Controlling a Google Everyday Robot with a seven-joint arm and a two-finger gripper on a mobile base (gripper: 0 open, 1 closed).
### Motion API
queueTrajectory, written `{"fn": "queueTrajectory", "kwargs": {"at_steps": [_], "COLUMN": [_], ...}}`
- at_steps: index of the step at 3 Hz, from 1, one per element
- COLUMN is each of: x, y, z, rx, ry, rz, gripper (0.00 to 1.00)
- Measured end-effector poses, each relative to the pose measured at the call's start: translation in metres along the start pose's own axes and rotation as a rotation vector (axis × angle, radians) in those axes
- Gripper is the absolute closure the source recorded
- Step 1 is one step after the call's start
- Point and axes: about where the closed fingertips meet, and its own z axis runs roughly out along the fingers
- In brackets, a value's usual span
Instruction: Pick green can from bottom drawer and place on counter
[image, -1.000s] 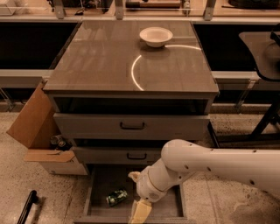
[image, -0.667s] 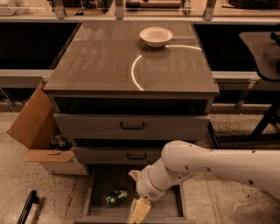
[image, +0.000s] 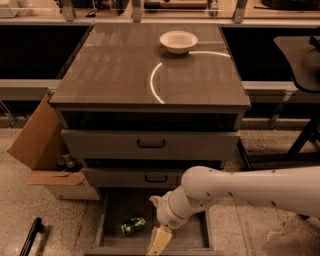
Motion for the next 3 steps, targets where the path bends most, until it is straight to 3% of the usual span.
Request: {"fn": "queueTrajectory", "kwargs": {"at_steps": [2,3], "x": [0.071,0.094], "y": [-0.058,-0.078], "z": [0.089,0.138], "rx": [0.04,0.03], "ry": [-0.011,-0.065], "rz": [-0.037,-0.047], "gripper": [0.0,0.0]}}
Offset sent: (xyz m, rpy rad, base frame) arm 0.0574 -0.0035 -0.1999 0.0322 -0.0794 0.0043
